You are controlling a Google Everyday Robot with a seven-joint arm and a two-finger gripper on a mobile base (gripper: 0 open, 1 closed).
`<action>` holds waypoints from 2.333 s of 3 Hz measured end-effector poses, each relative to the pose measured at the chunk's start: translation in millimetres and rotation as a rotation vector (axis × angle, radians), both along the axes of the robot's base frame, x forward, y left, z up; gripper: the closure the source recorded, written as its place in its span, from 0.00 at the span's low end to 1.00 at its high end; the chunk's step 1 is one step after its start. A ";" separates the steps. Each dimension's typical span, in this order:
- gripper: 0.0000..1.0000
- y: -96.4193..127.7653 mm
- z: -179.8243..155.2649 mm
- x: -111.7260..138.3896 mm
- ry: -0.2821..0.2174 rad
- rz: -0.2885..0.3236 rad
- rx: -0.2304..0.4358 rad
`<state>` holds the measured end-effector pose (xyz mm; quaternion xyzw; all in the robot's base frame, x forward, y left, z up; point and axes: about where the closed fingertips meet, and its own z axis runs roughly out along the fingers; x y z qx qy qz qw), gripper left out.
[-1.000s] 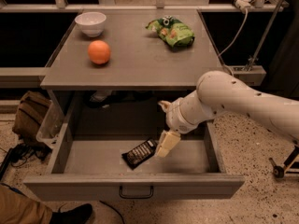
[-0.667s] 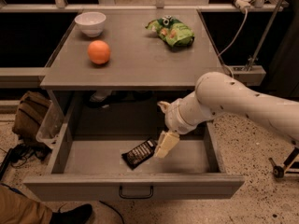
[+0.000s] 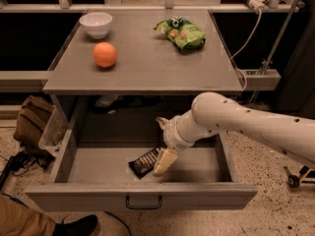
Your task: Pick rxbar chocolate from top drawer and place on counter
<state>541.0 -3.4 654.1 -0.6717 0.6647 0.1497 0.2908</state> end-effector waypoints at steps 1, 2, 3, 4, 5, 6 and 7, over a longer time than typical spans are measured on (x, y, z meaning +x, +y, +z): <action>0.00 10.4 -15.2 1.8 0.019 0.030 -0.002; 0.00 18.1 -26.4 3.7 0.039 0.058 -0.008; 0.00 17.5 -41.6 7.0 0.077 0.066 0.011; 0.00 16.4 -53.1 8.5 0.102 0.068 0.023; 0.00 16.4 -58.3 8.7 0.112 0.069 0.028; 0.00 18.8 -59.4 7.6 0.106 0.063 -0.013; 0.00 19.5 -63.4 7.1 0.113 0.061 -0.035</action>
Offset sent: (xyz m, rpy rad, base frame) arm 0.0076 0.0249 -0.0375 -0.0144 0.0587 0.0865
